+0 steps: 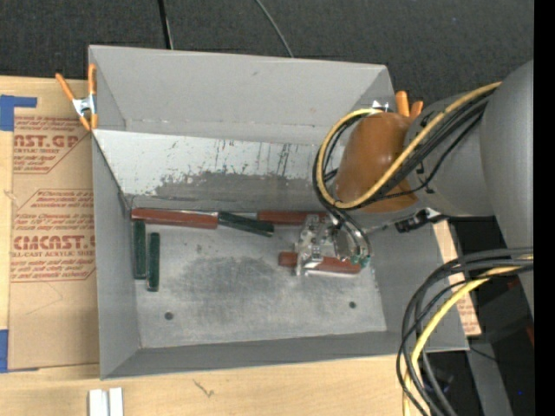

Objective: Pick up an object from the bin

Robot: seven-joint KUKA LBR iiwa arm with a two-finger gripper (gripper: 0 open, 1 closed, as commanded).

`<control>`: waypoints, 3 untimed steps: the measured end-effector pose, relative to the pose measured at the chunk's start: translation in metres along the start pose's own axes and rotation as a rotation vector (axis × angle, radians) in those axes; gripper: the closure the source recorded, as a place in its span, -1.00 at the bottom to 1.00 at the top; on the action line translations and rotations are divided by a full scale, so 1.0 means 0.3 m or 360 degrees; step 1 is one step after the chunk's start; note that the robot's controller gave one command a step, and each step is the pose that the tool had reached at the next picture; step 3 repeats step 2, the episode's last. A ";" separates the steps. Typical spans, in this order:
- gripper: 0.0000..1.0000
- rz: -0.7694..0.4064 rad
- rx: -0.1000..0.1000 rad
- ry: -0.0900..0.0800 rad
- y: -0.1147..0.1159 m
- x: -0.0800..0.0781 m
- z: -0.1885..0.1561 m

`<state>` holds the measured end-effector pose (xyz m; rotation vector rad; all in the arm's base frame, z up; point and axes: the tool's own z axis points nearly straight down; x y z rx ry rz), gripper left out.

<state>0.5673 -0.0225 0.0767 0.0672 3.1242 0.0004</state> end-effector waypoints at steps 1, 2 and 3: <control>1.00 0.0000 0.0000 0.0000 0.000 0.000 0.000; 1.00 -0.0035 -0.0001 0.0031 0.082 0.105 -0.645; 1.00 -0.0035 -0.0001 0.0031 0.082 0.105 -0.645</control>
Offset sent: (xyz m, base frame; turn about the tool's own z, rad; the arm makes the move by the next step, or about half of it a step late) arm -0.0431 0.0346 0.2664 -0.0292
